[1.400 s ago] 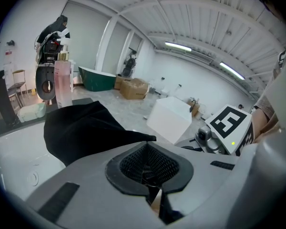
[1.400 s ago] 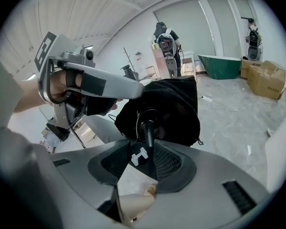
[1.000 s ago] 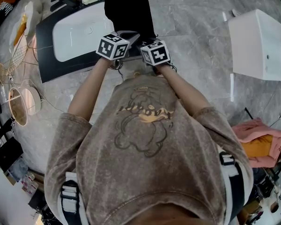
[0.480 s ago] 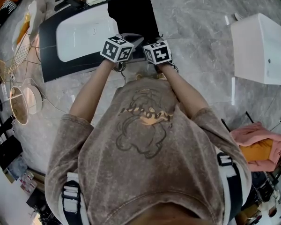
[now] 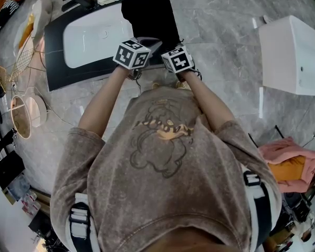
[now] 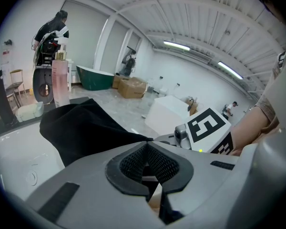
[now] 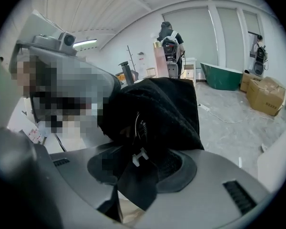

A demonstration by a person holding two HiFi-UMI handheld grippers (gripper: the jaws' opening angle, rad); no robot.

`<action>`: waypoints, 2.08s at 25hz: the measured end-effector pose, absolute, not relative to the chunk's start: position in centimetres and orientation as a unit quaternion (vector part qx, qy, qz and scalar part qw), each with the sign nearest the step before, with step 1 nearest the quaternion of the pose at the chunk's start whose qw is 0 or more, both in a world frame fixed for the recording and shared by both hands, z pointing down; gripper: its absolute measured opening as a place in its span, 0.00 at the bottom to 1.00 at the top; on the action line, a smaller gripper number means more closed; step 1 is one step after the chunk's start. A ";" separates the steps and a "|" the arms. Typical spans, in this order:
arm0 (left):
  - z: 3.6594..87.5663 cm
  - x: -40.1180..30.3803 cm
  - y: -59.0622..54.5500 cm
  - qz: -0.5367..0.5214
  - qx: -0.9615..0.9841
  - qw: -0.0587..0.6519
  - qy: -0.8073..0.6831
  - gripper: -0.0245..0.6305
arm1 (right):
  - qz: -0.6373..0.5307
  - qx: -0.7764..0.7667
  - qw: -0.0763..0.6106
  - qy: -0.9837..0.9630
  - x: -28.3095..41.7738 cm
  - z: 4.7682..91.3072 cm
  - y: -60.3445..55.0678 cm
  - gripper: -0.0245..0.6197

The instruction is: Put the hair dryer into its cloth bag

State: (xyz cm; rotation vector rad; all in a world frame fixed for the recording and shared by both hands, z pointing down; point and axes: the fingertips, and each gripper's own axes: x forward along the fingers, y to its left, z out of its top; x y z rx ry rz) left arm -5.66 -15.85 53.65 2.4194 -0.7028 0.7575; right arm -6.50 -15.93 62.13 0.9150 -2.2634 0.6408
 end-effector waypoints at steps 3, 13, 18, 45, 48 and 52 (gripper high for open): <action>53.6 -5.7 -15.8 0.277 0.889 0.255 -0.260 0.07 | 0.231 0.341 0.303 -0.859 -6.3 61.7 -15.6 0.29; 53.9 -5.8 -15.5 0.273 0.888 0.260 -0.263 0.07 | 0.221 0.329 0.320 -0.860 -4.9 62.3 -12.5 0.29; 54.0 -5.9 -15.6 0.273 0.887 0.262 -0.264 0.07 | 0.226 0.340 0.325 -0.853 -5.0 62.9 -13.0 0.25; 53.5 -6.0 -15.4 0.269 0.890 0.264 -0.256 0.07 | 0.234 0.376 0.313 -0.840 -5.0 62.3 -15.8 0.15; 53.6 -5.8 -15.3 0.269 0.890 0.266 -0.254 0.07 | 0.232 0.374 0.314 -0.842 -4.3 61.8 -15.0 0.13; 54.4 -5.8 -15.2 0.275 0.888 0.268 -0.252 0.07 | 0.231 0.367 0.306 -0.848 -2.7 60.9 -13.2 0.13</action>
